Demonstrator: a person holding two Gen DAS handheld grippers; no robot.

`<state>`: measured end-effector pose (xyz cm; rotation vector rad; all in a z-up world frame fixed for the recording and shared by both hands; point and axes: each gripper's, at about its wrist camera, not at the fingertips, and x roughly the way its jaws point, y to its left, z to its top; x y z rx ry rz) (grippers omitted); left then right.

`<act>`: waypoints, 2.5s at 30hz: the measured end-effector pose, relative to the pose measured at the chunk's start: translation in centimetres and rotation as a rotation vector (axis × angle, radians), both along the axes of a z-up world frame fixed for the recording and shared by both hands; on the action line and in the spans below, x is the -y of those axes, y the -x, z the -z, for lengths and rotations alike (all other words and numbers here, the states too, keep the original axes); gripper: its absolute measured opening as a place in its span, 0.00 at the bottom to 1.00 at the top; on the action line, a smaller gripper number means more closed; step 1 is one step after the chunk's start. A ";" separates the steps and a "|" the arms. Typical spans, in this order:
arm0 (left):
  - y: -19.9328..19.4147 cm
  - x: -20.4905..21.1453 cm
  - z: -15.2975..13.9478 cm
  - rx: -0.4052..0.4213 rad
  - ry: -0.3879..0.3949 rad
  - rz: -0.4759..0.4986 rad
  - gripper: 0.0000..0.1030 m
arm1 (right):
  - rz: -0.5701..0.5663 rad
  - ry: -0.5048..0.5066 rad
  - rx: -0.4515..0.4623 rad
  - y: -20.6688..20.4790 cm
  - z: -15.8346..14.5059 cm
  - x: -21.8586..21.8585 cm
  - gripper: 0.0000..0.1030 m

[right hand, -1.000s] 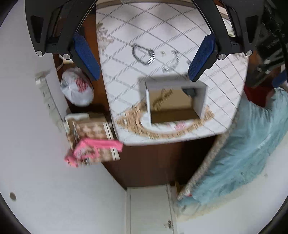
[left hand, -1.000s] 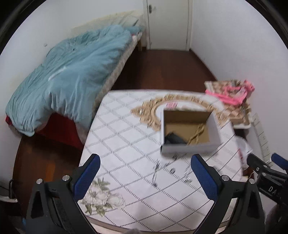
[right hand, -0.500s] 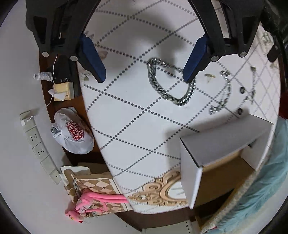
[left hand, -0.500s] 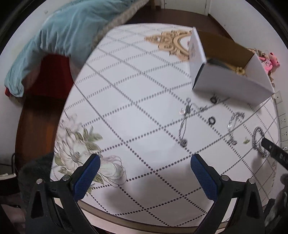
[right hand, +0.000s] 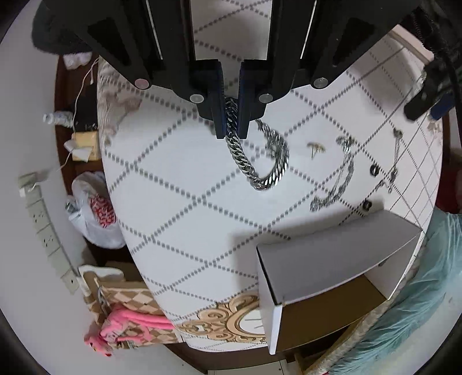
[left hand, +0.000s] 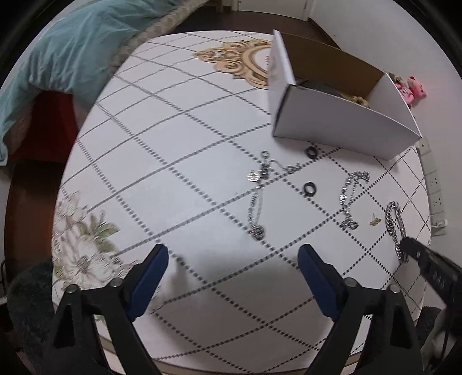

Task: Organize jewelry
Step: 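Grasp a thin silver chain with the left tool while the right tool grasps the thick silver chain bracelet, then carry the silver chain with the left tool while the right tool carries the chain bracelet over the box, then open both tools to release the chains into the box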

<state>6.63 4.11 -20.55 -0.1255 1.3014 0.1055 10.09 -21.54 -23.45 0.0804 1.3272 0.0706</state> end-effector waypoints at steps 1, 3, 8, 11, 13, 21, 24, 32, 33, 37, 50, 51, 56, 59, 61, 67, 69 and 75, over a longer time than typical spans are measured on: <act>-0.2 0.4 0.2 -0.001 0.000 0.010 0.83 | 0.007 -0.003 -0.001 0.3 0.0 0.1 0.07; -0.6 1.3 0.6 -0.007 -0.016 0.043 0.62 | 0.023 -0.006 -0.003 0.8 0.1 0.3 0.07; -0.8 2.7 0.8 0.012 -0.035 0.110 0.10 | 0.039 -0.007 -0.006 1.1 0.2 0.5 0.07; -0.7 2.9 0.5 0.018 -0.031 0.114 0.07 | 0.036 -0.005 -0.010 1.0 0.2 0.5 0.07; -0.5 2.7 0.0 0.035 -0.014 0.110 0.07 | 0.036 -0.013 -0.010 0.9 0.1 0.6 0.07; 1.0 2.5 -4.0 0.112 0.041 0.122 0.07 | 0.040 -0.092 0.037 1.8 -2.9 0.8 0.07; 1.1 1.8 -6.1 0.145 0.069 0.132 0.07 | 0.035 -0.132 0.061 2.0 -4.8 0.7 0.07; 0.0 1.4 -12.3 0.235 0.166 0.160 0.07 | 0.011 -0.233 0.131 1.1 -10.3 0.8 0.07; -0.1 1.5 -13.4 0.251 0.182 0.163 0.07 | 0.005 -0.248 0.142 0.9 -11.1 0.8 0.07; -1.7 1.8 -16.7 0.312 0.238 0.180 0.07 | -0.019 -0.297 0.185 -0.3 -14.3 0.5 0.07; -13.0 1.9 -17.9 0.297 0.251 0.225 0.07 | -0.105 -0.273 0.201 -10.5 -17.1 -2.7 0.07; -13.7 1.9 -17.4 0.280 0.253 0.227 0.07 | -0.108 -0.268 0.184 -11.2 -16.6 -2.8 0.07; -16.5 1.9 -14.1 0.187 0.269 0.228 0.07 | -0.099 -0.246 0.084 -14.3 -12.9 -3.1 0.07; -17.8 1.8 -12.7 0.147 0.287 0.220 0.07 | -0.106 -0.230 0.041 -15.3 -11.3 -3.4 0.07; -18.7 1.8 -11.9 0.112 0.289 0.200 0.07 | -0.125 -0.211 0.015 -15.9 -10.4 -3.8 0.07; -20.3 1.7 -10.4 0.042 0.180 0.146 0.39 | -0.148 -0.157 -0.069 -17.1 -8.7 -4.5 0.08; -20.2 1.4 -10.4 0.060 0.148 0.138 0.69 | -0.145 -0.138 -0.074 -17.1 -8.6 -4.5 0.22; -19.0 0.5 -10.1 0.093 0.047 0.108 0.93 | -0.149 -0.038 -0.010 -16.2 -9.2 -4.4 0.61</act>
